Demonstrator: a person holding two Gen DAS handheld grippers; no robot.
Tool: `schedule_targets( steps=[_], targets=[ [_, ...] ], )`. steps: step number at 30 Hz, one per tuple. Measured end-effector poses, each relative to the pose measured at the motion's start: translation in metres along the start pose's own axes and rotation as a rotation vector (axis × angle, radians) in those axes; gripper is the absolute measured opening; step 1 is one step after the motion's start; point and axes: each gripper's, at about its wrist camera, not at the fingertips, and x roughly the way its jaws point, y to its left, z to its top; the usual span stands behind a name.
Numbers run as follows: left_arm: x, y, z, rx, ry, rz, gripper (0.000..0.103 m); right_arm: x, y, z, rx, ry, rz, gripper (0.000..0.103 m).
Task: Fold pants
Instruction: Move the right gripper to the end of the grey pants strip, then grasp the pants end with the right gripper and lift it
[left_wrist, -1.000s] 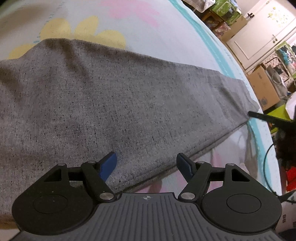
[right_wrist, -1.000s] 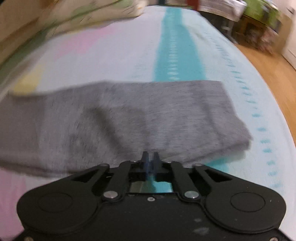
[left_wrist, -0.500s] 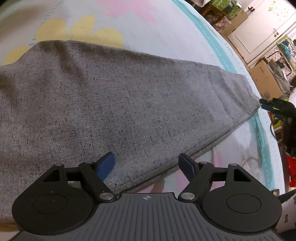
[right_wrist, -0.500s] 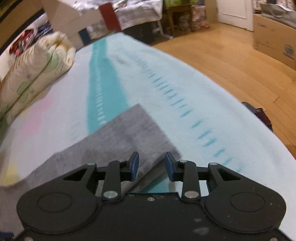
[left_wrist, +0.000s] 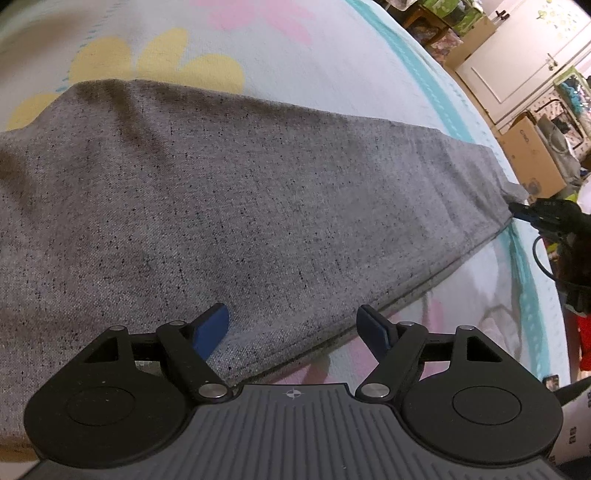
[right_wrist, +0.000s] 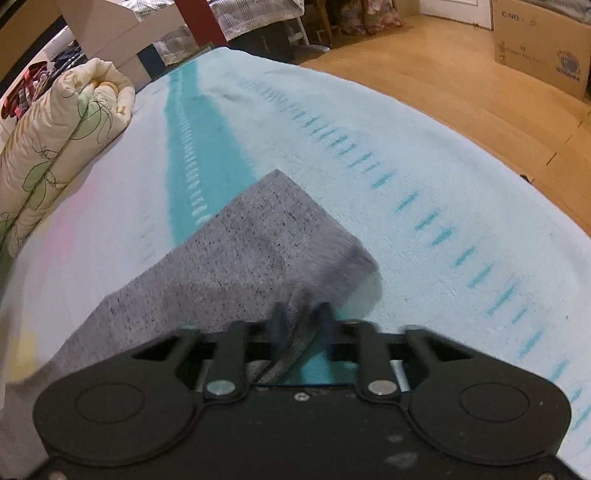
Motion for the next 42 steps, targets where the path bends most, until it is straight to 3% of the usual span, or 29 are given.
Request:
schedule_targets(
  steps=[5,8,12,14,17,23,29,37,42],
  targets=[
    [0.001,0.000,0.000,0.000,0.000,0.000,0.075,-0.013,0.009,-0.001,-0.050,-0.041,-0.012,0.005],
    [0.001,-0.001,0.001,0.009,0.006,0.000,0.075,-0.004,0.002,-0.007,-0.048,-0.003,-0.062,0.000],
    [0.000,-0.001,0.004,0.007,0.018,-0.004,0.075,-0.004,-0.002,-0.009,-0.055,0.001,-0.077,0.003],
    [-0.002,-0.001,0.007,0.000,0.013,-0.014,0.075,-0.013,-0.008,-0.008,-0.026,-0.026,-0.040,0.011],
    [-0.005,-0.005,0.017,0.011,0.000,-0.033,0.075,-0.023,-0.018,-0.003,-0.003,-0.051,0.012,0.032],
    [-0.007,-0.030,0.056,0.089,-0.049,-0.058,0.075,-0.018,-0.045,0.008,0.100,-0.033,0.085,0.036],
    [0.016,-0.061,0.096,0.092,-0.088,-0.130,0.075,0.005,-0.058,0.011,0.243,-0.001,0.175,0.040],
    [0.070,-0.113,0.128,0.139,-0.052,-0.214,0.076,0.023,-0.065,0.020,0.337,-0.027,0.260,0.042],
    [0.076,-0.127,0.138,0.186,-0.033,-0.225,0.076,0.022,-0.069,0.021,0.360,-0.023,0.263,0.040]
  ],
)
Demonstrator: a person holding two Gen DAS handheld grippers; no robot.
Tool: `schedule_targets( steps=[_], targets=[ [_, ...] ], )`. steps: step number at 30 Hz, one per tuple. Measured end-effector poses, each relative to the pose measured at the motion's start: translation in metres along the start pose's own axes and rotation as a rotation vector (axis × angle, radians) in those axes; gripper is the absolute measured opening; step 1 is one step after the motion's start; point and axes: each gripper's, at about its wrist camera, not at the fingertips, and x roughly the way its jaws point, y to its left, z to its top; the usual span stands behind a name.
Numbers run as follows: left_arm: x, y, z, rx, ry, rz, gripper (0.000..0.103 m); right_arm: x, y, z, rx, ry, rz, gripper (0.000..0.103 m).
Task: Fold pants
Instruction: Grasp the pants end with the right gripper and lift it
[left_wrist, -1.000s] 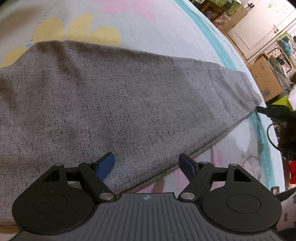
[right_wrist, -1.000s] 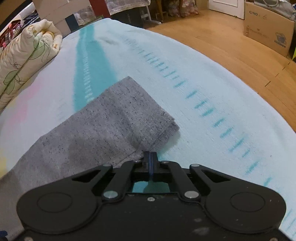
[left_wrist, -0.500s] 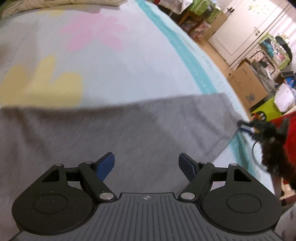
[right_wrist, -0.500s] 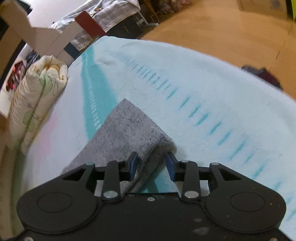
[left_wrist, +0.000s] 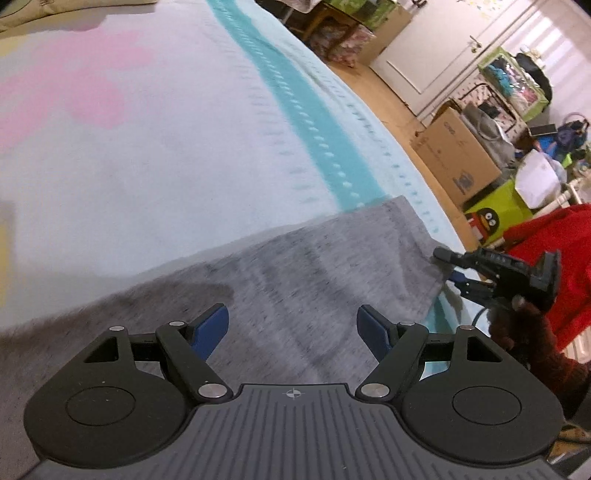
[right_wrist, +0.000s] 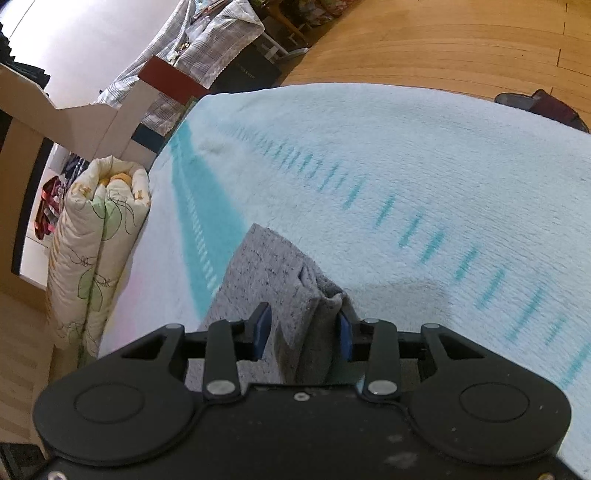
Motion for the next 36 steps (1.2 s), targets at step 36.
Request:
schedule_targets(
  steps=[36],
  targets=[
    [0.009,-0.017,-0.055,0.225,0.016,0.135,0.080,-0.069,0.147,-0.014,-0.454,-0.033,0.152,0.015]
  ],
)
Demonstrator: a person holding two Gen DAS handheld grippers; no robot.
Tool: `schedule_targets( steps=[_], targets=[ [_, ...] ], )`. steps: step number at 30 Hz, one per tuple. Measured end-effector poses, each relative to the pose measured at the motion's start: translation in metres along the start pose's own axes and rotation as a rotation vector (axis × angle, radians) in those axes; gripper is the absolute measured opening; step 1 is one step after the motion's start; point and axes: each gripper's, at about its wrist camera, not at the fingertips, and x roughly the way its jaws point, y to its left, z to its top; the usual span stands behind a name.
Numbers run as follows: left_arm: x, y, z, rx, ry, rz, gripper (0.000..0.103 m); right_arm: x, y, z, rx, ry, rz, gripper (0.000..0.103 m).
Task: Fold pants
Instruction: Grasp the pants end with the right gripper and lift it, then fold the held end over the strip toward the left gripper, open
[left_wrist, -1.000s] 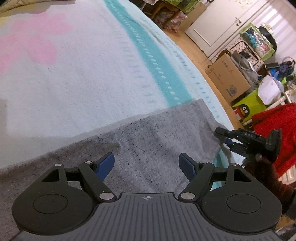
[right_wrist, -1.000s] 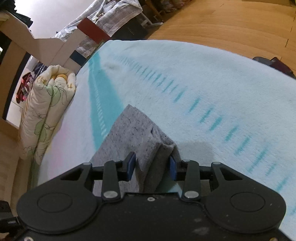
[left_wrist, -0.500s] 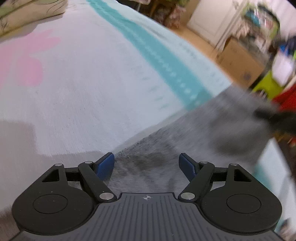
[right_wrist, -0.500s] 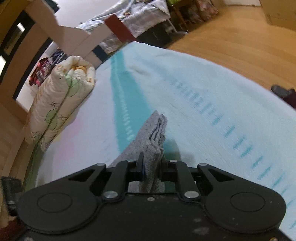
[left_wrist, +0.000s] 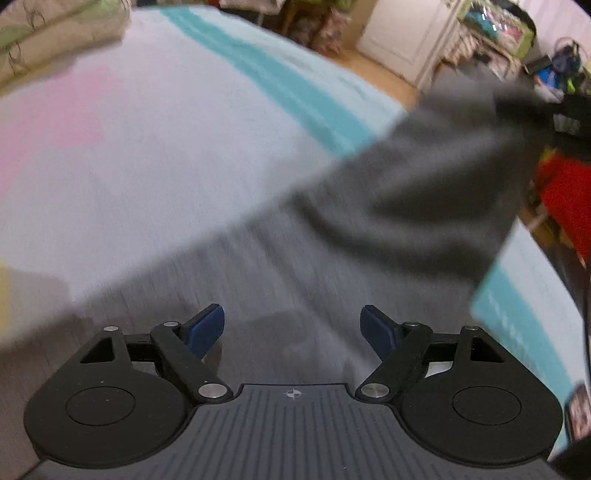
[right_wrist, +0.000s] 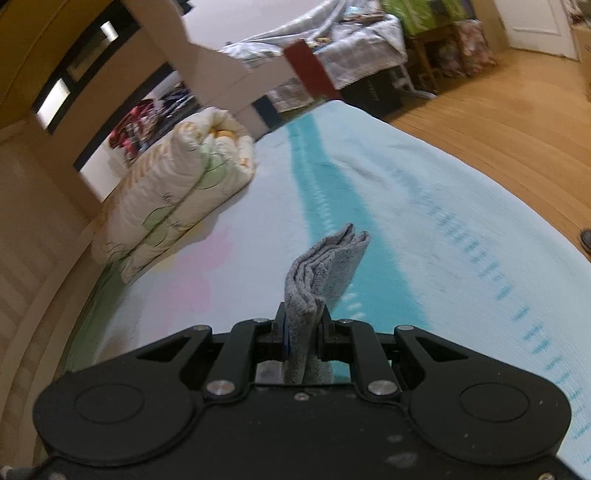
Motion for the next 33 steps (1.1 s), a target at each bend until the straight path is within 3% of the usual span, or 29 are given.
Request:
schedule_targets(
  steps=[2,4,7,9,16,19,23,28,30,33],
  targets=[
    [0.011,-0.002,-0.012,-0.007,0.047,-0.016,0.080,0.000,0.017,0.000,-0.053,0.006,0.016,0.015],
    [0.004,-0.007,-0.019,0.029,0.016,-0.008,0.080,-0.002,0.032,-0.002,-0.090,0.019,0.041,0.015],
    [-0.018,0.011,-0.024,-0.128,-0.032,-0.088,0.080,0.000,0.062,-0.007,-0.138,0.050,0.107,0.015],
    [-0.034,0.027,-0.031,-0.220,-0.072,-0.099,0.080,0.004,0.086,-0.012,-0.174,0.085,0.171,0.015],
    [-0.115,0.089,-0.074,-0.416,-0.209,0.046,0.080,0.050,0.169,-0.065,-0.285,0.272,0.410,0.015],
    [-0.144,0.108,-0.098,-0.479,-0.221,0.119,0.080,0.076,0.198,-0.106,-0.333,0.347,0.462,0.015],
    [-0.164,0.121,-0.121,-0.535,-0.207,0.174,0.080,0.107,0.225,-0.162,-0.399,0.431,0.463,0.016],
    [-0.170,0.130,-0.129,-0.615,-0.222,0.161,0.080,0.116,0.254,-0.217,-0.598,0.489,0.435,0.027],
    [-0.175,0.134,-0.128,-0.633,-0.245,0.146,0.080,0.110,0.255,-0.217,-0.610,0.480,0.467,0.035],
    [-0.181,0.141,-0.126,-0.648,-0.295,0.133,0.080,0.093,0.256,-0.204,-0.631,0.455,0.540,0.039]
  ],
)
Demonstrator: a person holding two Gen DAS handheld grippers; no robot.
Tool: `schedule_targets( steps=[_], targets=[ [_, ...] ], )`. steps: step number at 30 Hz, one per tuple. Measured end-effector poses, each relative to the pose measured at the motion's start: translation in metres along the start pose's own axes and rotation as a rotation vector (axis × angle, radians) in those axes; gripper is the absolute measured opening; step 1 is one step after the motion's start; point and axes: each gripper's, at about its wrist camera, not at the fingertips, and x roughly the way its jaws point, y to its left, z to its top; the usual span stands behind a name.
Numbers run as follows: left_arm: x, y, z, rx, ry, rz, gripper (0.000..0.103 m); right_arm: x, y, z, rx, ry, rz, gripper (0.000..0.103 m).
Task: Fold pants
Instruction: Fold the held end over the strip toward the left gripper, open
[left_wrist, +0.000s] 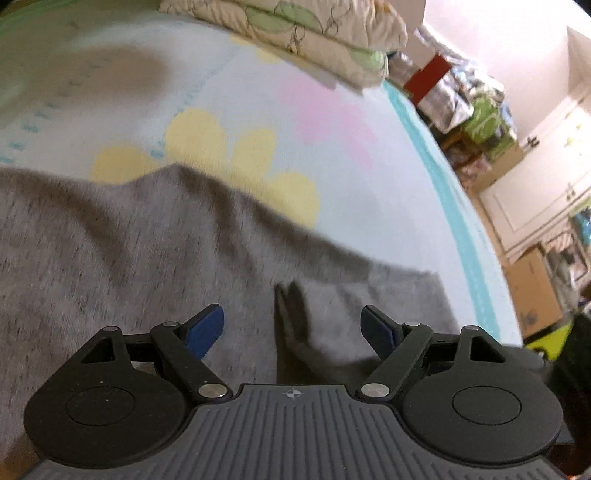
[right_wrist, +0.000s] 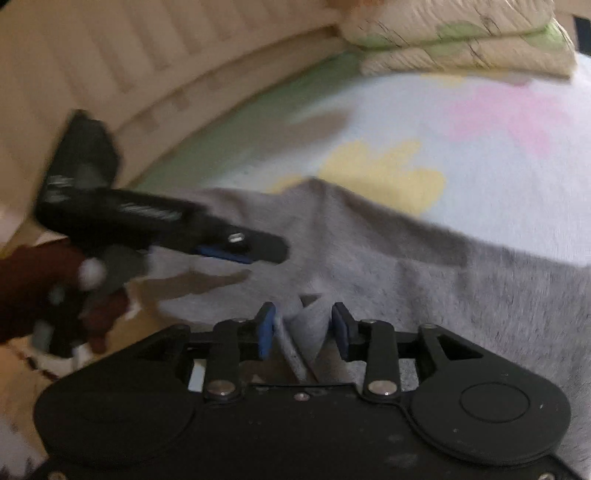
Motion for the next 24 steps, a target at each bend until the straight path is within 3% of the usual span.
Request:
schedule_targets(
  steps=[3,5,9,13,15,17,20,24],
  targets=[
    [0.004,0.006,0.007,-0.032,-0.018,-0.028,0.081,-0.021,0.002,0.001,-0.032,-0.026,0.037,0.039],
    [0.013,0.010,0.005,-0.071,0.014,-0.054,0.081,-0.032,0.000,0.002,-0.039,-0.032,0.034,0.039],
    [0.033,0.013,-0.007,-0.135,0.098,-0.125,0.082,-0.053,-0.028,-0.008,0.108,-0.038,-0.037,0.039],
    [0.059,0.011,-0.019,-0.155,0.203,-0.141,0.082,-0.069,-0.054,-0.013,0.212,-0.070,-0.145,0.042],
    [0.065,0.007,-0.023,-0.128,0.211,-0.130,0.086,-0.078,-0.060,-0.016,0.234,-0.085,-0.186,0.042],
    [0.067,0.001,-0.022,-0.108,0.218,-0.133,0.098,-0.090,-0.072,-0.018,0.244,-0.095,-0.220,0.042],
    [0.073,-0.010,-0.017,-0.070,0.221,-0.118,0.098,-0.093,-0.081,-0.017,0.236,-0.098,-0.291,0.042],
    [0.070,-0.032,-0.023,0.129,0.213,-0.043,0.091,-0.079,-0.100,-0.013,0.192,-0.042,-0.378,0.035]
  ],
)
